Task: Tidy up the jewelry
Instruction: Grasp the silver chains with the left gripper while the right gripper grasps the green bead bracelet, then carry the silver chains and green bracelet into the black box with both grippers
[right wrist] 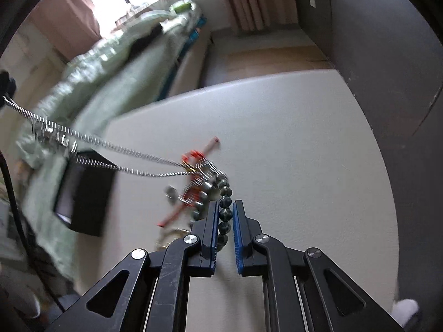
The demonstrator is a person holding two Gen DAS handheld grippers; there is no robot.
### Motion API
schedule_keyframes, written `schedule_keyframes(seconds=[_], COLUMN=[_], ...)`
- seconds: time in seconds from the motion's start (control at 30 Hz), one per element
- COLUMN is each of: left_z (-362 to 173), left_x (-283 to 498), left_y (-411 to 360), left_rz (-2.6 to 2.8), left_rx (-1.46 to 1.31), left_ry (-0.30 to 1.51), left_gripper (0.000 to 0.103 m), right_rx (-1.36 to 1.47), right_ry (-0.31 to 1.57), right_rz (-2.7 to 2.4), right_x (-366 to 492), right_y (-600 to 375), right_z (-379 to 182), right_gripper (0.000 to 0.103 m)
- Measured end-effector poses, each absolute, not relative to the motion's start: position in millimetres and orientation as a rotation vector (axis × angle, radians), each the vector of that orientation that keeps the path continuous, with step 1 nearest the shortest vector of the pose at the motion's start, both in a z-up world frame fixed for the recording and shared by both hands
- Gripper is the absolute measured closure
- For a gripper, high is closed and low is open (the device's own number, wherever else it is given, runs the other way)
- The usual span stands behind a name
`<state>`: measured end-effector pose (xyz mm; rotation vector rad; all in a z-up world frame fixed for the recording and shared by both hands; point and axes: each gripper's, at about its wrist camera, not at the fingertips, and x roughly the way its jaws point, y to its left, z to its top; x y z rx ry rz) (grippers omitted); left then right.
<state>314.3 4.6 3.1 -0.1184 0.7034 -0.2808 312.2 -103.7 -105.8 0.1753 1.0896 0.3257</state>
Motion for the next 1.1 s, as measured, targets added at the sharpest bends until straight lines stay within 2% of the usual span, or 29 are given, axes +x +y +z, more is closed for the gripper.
schedule_keyframes(seconds=[0.43,1.1], left_z=[80,142], left_x=[285,263], left_y=[43,92], left_rz=[-0.207,-0.142], left_rx=[-0.091,-0.101], left_ry=[0.593,0.483], left_gripper=[0.092,0.092], right_rx=[0.311,0.290], right_ry=[0.923,0.758], right_rz=[0.411,0.553], right_x=[295,275], right_y=[-97,-38], right_z=[-53,41], right_gripper=[0.092,0.092])
